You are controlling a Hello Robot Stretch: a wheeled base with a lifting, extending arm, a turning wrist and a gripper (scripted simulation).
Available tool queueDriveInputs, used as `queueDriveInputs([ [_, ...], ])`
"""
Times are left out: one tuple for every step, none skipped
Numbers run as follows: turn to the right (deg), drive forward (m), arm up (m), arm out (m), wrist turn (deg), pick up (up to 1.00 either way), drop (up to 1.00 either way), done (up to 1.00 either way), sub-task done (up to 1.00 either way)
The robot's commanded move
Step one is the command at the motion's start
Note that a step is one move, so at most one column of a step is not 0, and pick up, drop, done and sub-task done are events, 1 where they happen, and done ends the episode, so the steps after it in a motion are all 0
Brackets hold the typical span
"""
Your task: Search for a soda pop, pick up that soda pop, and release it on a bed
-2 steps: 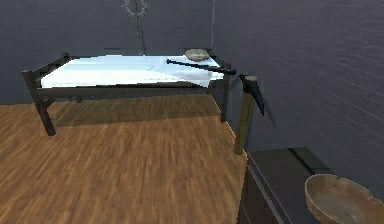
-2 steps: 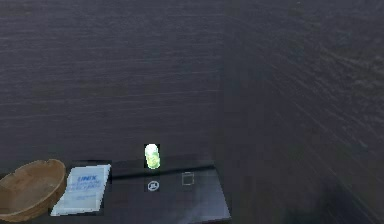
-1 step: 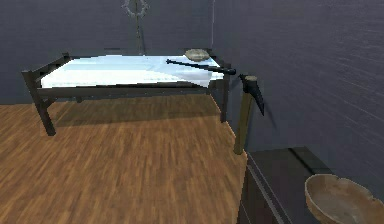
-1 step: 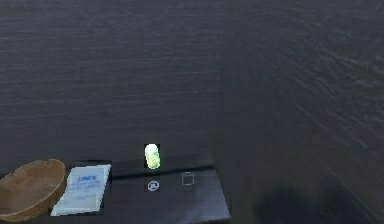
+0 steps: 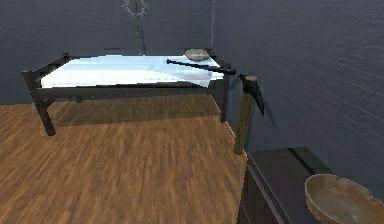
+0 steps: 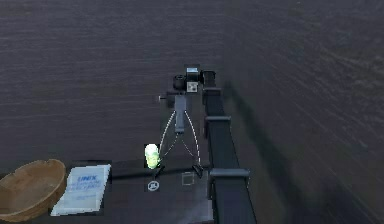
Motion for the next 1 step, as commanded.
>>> queueDriveInputs([
  [0.0, 0.00, 0.00, 0.00, 45.0, 0.00, 0.00, 0.00, 0.00],
])
